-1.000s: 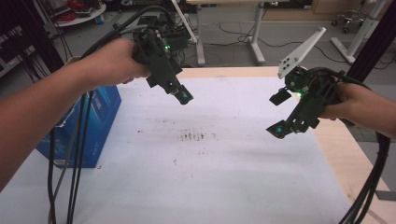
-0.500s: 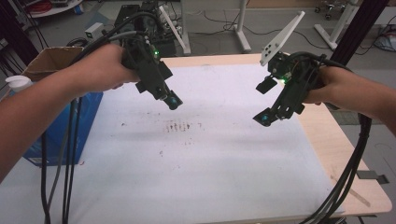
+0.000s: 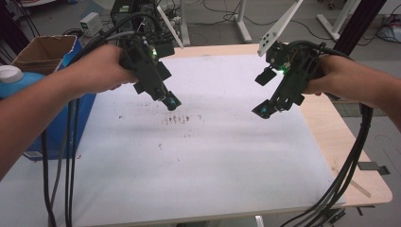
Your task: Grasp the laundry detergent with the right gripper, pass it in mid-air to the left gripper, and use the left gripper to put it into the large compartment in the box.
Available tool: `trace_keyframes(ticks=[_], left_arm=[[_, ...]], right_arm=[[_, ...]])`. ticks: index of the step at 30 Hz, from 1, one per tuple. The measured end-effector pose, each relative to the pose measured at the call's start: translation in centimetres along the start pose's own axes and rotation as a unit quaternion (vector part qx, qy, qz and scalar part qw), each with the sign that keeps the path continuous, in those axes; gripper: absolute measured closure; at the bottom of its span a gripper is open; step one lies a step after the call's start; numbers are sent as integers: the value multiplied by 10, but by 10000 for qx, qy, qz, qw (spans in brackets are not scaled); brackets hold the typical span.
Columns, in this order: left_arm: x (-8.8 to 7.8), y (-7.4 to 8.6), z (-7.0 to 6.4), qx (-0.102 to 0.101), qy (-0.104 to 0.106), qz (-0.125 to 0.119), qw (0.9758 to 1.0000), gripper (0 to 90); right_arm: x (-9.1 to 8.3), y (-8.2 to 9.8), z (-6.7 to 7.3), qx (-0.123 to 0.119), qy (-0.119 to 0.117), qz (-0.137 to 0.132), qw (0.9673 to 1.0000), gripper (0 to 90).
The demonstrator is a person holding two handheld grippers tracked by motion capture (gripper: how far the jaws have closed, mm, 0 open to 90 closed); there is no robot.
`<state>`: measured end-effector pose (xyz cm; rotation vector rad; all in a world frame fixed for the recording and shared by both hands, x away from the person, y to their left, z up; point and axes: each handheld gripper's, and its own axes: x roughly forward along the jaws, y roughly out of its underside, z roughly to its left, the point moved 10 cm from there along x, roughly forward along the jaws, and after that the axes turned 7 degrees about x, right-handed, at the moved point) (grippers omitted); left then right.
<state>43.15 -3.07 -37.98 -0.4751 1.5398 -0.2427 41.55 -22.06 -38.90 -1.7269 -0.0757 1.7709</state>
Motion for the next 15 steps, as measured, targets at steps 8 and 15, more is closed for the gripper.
trace_keyframes(ticks=[8,15], left_arm=[[2,3,0,2,17,28,10000,16],[2,5,1,-43,22,17,10000,16]], right_arm=[[3,1,0,27,-19,-3,10000,12],[3,1,1,33,-2,-64,10000,11]])
